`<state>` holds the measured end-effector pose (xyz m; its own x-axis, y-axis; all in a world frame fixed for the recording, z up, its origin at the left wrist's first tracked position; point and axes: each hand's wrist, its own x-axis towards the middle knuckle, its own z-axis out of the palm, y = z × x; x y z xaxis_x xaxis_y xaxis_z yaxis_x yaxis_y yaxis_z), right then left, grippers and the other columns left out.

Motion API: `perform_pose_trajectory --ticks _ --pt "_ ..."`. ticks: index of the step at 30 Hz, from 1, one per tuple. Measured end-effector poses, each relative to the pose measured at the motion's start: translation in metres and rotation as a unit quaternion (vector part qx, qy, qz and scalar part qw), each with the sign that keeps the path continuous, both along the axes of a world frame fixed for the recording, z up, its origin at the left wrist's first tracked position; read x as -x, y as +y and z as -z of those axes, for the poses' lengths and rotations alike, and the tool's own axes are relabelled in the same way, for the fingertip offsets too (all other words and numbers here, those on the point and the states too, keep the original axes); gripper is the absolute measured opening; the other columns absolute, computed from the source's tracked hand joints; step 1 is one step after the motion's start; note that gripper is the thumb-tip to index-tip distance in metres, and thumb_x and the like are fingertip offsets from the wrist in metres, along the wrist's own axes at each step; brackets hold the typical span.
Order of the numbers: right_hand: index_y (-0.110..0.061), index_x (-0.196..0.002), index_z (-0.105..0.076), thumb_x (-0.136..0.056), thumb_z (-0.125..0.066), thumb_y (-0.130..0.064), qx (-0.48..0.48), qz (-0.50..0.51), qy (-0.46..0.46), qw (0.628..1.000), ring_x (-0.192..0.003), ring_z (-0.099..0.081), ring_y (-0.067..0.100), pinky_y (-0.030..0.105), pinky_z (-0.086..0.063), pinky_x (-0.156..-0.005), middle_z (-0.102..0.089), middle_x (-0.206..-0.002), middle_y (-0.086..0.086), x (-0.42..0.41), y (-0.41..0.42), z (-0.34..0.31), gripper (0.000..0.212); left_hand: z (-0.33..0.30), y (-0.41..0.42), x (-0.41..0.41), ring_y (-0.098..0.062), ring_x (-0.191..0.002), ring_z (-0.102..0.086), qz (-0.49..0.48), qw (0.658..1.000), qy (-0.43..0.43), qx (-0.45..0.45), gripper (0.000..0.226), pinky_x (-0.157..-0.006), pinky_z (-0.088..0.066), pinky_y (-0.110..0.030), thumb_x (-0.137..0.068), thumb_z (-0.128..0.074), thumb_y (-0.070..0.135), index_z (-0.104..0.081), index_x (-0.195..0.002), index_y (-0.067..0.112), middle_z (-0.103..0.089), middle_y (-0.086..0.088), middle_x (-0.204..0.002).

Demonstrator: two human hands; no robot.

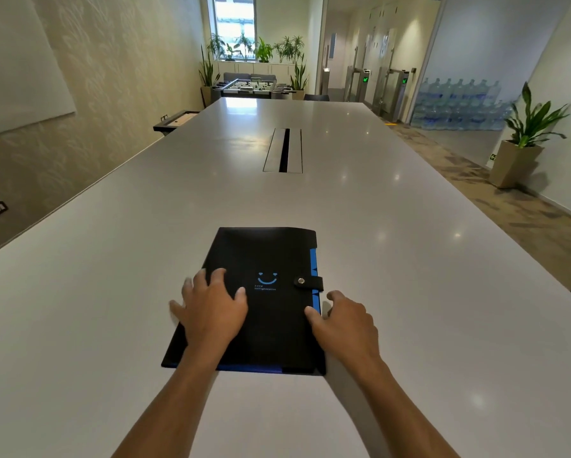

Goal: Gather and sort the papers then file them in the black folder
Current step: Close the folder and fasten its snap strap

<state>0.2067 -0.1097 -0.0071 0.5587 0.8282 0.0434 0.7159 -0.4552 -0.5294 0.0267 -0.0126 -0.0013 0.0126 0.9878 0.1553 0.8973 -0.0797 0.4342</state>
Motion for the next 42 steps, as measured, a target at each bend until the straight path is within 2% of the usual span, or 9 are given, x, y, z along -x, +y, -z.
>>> perform_pose_trajectory --ticks 4,7,9,12,18,25,33,38,42 --pt "-0.018 -0.126 -0.056 -0.087 -0.056 -0.055 -0.007 -0.003 0.043 0.999 -0.085 -0.061 0.013 0.022 -0.042 -0.065 -0.069 -0.107 0.001 0.003 0.001 -0.006 0.054 -0.004 -0.004 0.004 -0.032 -0.132 -0.041 0.004 0.999 -0.017 0.042 0.065 -0.105 -0.034 -0.052 -0.087 -0.058 0.050 -0.036 -0.143 0.025 -0.039 -0.010 -0.147" --pt "-0.014 -0.130 -0.055 -0.086 -0.062 -0.049 -0.028 0.023 0.140 0.990 -0.101 -0.063 0.018 0.027 -0.046 -0.079 -0.066 -0.119 0.005 -0.002 0.001 -0.007 0.057 -0.007 0.003 0.012 -0.031 -0.120 -0.052 -0.013 0.995 -0.088 0.040 0.065 -0.097 -0.043 -0.048 -0.083 -0.067 0.045 -0.042 -0.139 0.024 -0.049 -0.010 -0.137" --pt "-0.012 -0.125 -0.056 -0.085 -0.066 -0.040 -0.057 0.025 0.266 0.962 -0.100 -0.062 0.015 0.029 -0.049 -0.083 -0.065 -0.118 0.004 -0.009 0.001 -0.006 0.050 -0.012 0.013 0.022 -0.028 -0.108 -0.059 -0.027 0.978 -0.194 0.068 0.060 -0.088 -0.049 -0.043 -0.080 -0.072 0.039 -0.049 -0.132 0.022 -0.058 -0.010 -0.126" --pt "-0.014 -0.111 -0.059 -0.086 -0.069 -0.031 -0.079 0.012 0.402 0.912 -0.086 -0.071 0.015 0.031 -0.058 -0.073 -0.072 -0.102 0.004 -0.020 0.001 -0.011 0.033 -0.018 0.027 0.030 -0.022 -0.089 -0.062 -0.035 0.927 -0.351 0.128 0.048 -0.077 -0.048 -0.034 -0.079 -0.076 0.024 -0.057 -0.122 0.019 -0.066 -0.005 -0.103" --pt "-0.029 -0.119 -0.045 -0.090 -0.066 -0.022 -0.086 -0.032 0.500 0.861 -0.087 -0.074 0.024 0.042 -0.062 -0.076 -0.069 -0.110 0.005 -0.036 0.009 -0.015 0.037 -0.021 0.047 0.018 -0.020 -0.085 -0.067 -0.006 0.905 -0.409 0.119 0.029 -0.075 -0.053 -0.034 -0.079 -0.072 0.005 -0.064 -0.102 0.019 -0.071 -0.003 -0.095" --pt "-0.028 -0.126 -0.045 -0.088 -0.068 -0.015 -0.172 -0.007 0.499 0.849 -0.087 -0.074 0.026 0.044 -0.062 -0.073 -0.069 -0.112 0.009 -0.055 0.046 -0.028 0.046 -0.030 0.080 0.003 -0.015 -0.094 -0.064 0.063 0.899 -0.418 0.116 0.027 -0.074 -0.050 -0.029 -0.081 -0.075 0.013 -0.066 -0.103 0.024 -0.067 0.004 -0.103" --pt "-0.025 -0.125 -0.046 -0.089 -0.065 -0.011 -0.189 0.016 0.485 0.853 -0.085 -0.073 0.024 0.043 -0.062 -0.073 -0.069 -0.103 0.005 -0.082 0.131 -0.030 0.044 -0.029 0.137 -0.017 -0.003 -0.094 -0.059 0.150 0.905 -0.378 0.121 0.030 -0.073 -0.047 -0.017 -0.082 -0.076 0.020 -0.065 -0.110 0.024 -0.062 0.008 -0.106" --pt "-0.018 -0.127 -0.048 -0.087 -0.067 -0.011 -0.184 0.032 0.440 0.879 -0.091 -0.070 0.025 0.047 -0.060 -0.081 -0.068 -0.112 0.008 -0.096 0.193 -0.015 0.045 -0.019 0.190 -0.033 -0.017 -0.101 -0.060 0.127 0.930 -0.336 0.084 0.025 -0.083 -0.049 -0.027 -0.081 -0.077 0.020 -0.069 -0.105 0.019 -0.063 0.001 -0.105" --pt "-0.016 -0.128 -0.049 -0.085 -0.069 -0.017 -0.162 0.031 0.322 0.932 -0.100 -0.063 0.021 0.034 -0.056 -0.080 -0.063 -0.121 0.008 -0.106 0.237 0.000 0.047 -0.009 0.231 -0.048 -0.020 -0.098 -0.060 0.129 0.948 -0.281 0.071 0.024 -0.085 -0.050 -0.030 -0.082 -0.075 0.024 -0.069 -0.105 0.018 -0.065 -0.004 -0.109"
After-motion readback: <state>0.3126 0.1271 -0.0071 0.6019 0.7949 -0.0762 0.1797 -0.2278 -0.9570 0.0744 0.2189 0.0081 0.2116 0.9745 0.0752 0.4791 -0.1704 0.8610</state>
